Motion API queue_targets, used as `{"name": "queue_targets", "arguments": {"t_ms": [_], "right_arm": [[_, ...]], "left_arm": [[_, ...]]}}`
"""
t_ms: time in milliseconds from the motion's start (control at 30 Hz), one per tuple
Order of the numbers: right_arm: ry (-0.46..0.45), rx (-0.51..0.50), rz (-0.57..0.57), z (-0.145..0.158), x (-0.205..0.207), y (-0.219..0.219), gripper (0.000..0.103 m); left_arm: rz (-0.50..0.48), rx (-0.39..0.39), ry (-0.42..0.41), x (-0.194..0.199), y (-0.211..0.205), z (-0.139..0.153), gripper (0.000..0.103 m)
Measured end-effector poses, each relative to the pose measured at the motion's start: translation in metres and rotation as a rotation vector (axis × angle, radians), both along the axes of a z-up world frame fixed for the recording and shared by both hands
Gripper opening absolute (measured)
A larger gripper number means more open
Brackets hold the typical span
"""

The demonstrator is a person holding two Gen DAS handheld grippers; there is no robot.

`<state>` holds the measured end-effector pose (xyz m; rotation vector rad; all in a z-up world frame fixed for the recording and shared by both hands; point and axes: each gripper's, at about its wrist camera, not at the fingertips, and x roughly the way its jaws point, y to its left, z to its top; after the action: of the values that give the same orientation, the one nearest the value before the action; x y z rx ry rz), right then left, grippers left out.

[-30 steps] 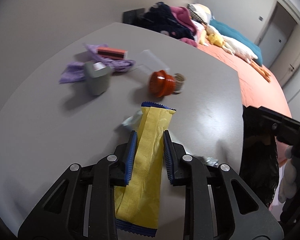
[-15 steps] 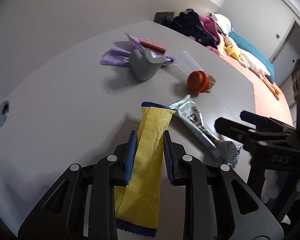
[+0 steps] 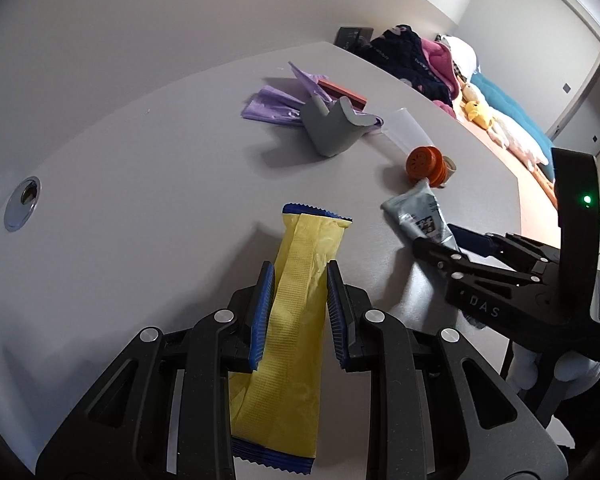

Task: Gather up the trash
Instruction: 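Grasp the silver foil pouch with the right tool, then carry the yellow wrapper and silver pouch toward the bin with both tools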

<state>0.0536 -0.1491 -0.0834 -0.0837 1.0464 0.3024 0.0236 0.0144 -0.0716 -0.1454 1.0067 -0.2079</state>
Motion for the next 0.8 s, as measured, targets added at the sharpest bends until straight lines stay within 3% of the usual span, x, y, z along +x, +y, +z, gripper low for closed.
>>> {"name": "queue_targets", "arguments": {"t_ms": [300,800], "right_arm": [[0.033,0.102,-0.013,0.012,-0.004,-0.015,0.024],[-0.04,0.202,-0.089,0.058,-0.029,-0.066,0.023]], "left_arm": [[-0.029,-0.01,-0.023,0.0,-0.009,0.008,0.026],[-0.115,-0.023,-0.09,-0.001,-0.05,0.034,0.026]]}}
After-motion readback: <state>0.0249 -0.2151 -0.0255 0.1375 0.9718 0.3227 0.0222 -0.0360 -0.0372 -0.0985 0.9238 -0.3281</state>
